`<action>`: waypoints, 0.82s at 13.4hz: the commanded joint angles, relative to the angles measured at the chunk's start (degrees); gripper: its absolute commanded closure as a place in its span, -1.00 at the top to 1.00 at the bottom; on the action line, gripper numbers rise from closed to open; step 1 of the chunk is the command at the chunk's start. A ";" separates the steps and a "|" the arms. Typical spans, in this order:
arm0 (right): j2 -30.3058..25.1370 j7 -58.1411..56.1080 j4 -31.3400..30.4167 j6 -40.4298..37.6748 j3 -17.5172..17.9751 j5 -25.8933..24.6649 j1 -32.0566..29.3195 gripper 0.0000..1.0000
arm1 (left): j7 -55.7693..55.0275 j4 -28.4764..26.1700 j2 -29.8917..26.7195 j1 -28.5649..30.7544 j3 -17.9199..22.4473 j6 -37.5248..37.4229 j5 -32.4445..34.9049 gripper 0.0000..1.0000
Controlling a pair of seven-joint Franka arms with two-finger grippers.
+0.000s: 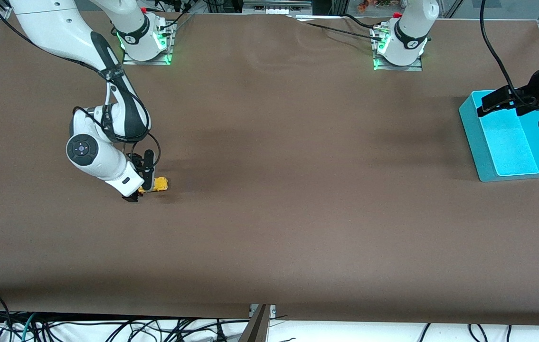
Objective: Wind and store yellow beetle car
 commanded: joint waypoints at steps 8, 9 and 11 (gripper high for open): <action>0.86 -3.35 -1.46 4.00 0.37 0.37 -0.47 -0.25 | 2.56 -0.59 -0.91 0.54 -0.23 0.90 4.97 1.00; 0.95 -3.35 -1.46 4.01 0.37 0.37 -0.47 -0.37 | 2.65 -1.29 -1.69 0.54 -0.23 0.98 4.97 1.00; 1.04 -3.35 -1.46 4.01 0.37 0.37 -0.47 -0.77 | 2.65 -6.89 -5.37 0.63 -0.14 4.21 4.97 1.00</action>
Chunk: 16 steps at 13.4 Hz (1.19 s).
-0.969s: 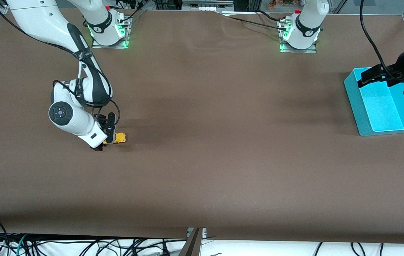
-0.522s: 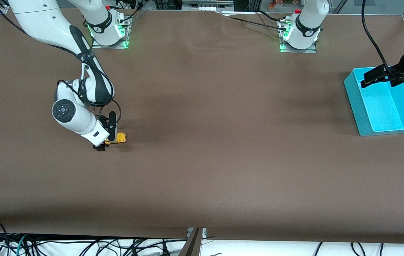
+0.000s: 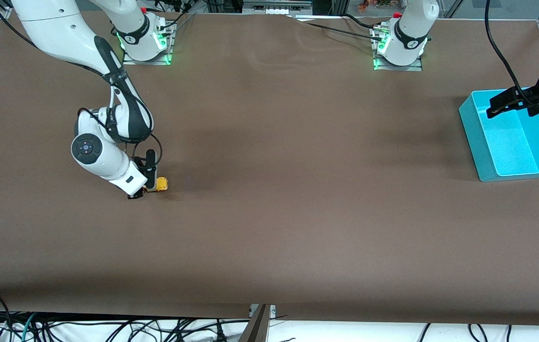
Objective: Wind and store yellow beetle car
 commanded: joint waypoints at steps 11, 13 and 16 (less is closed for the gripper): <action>1.93 -7.04 -0.54 1.00 0.28 0.37 -9.16 -0.87 | 1.79 -9.73 -7.02 0.40 -0.13 5.43 1.07 1.00; 1.93 -10.81 0.08 1.09 0.28 0.37 -13.02 -0.87 | 1.79 -9.55 -6.94 0.40 -0.04 5.35 1.07 1.00; 2.01 -14.96 0.34 3.10 0.37 0.28 -16.64 -0.87 | 1.70 -9.55 -6.94 0.40 0.05 5.17 1.07 1.00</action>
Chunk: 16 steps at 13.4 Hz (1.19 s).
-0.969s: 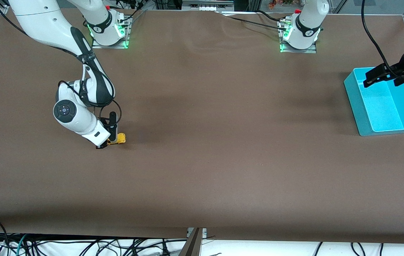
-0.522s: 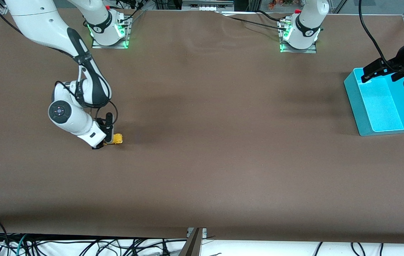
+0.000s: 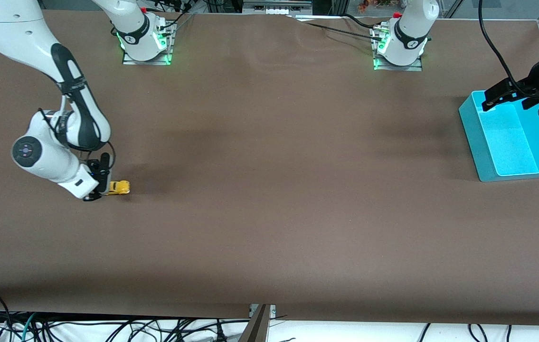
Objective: Wind and store yellow beetle car
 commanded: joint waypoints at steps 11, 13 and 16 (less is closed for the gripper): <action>0.55 -3.18 2.89 0.85 0.85 0.15 -1.65 1.00 | 1.47 -0.87 -0.87 0.29 -0.03 0.55 1.06 1.00; 0.11 -3.18 3.16 0.75 0.94 0.15 -1.65 1.00 | 1.47 -0.87 -0.87 0.29 -0.03 0.55 1.06 1.00; -0.15 -3.18 3.16 0.67 0.94 0.24 -1.65 1.00 | 1.47 -0.87 -0.87 0.29 -0.03 0.55 1.06 1.00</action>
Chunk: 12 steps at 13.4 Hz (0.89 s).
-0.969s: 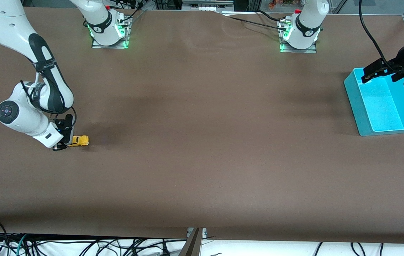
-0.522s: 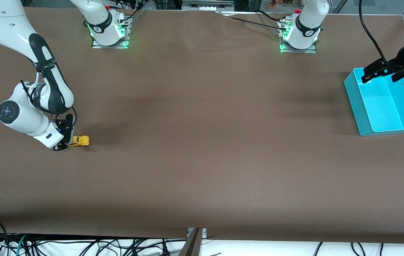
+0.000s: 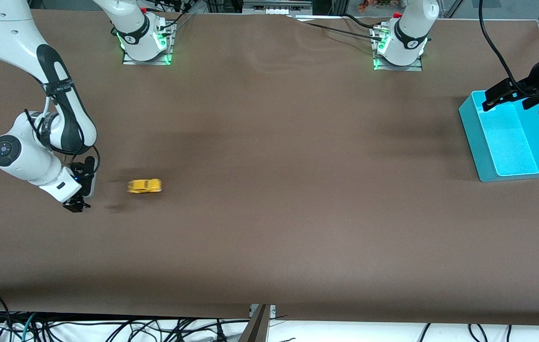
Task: Wind and store yellow beetle car
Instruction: 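Release the car with the right gripper so it drives toward the bin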
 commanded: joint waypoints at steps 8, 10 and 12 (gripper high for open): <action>-1.49 -0.50 1.07 -1.70 0.30 0.94 -0.07 1.00 | 1.47 -0.86 -0.79 0.27 -0.08 0.55 1.06 1.00; -2.02 0.46 1.07 -1.70 0.30 4.27 -0.07 1.00 | 1.47 -0.86 -0.79 0.27 -0.08 0.55 1.06 1.00; -2.72 4.57 1.07 -1.78 0.30 5.43 -0.07 1.00 | 1.47 -0.86 -0.79 0.27 -0.08 0.55 1.06 1.00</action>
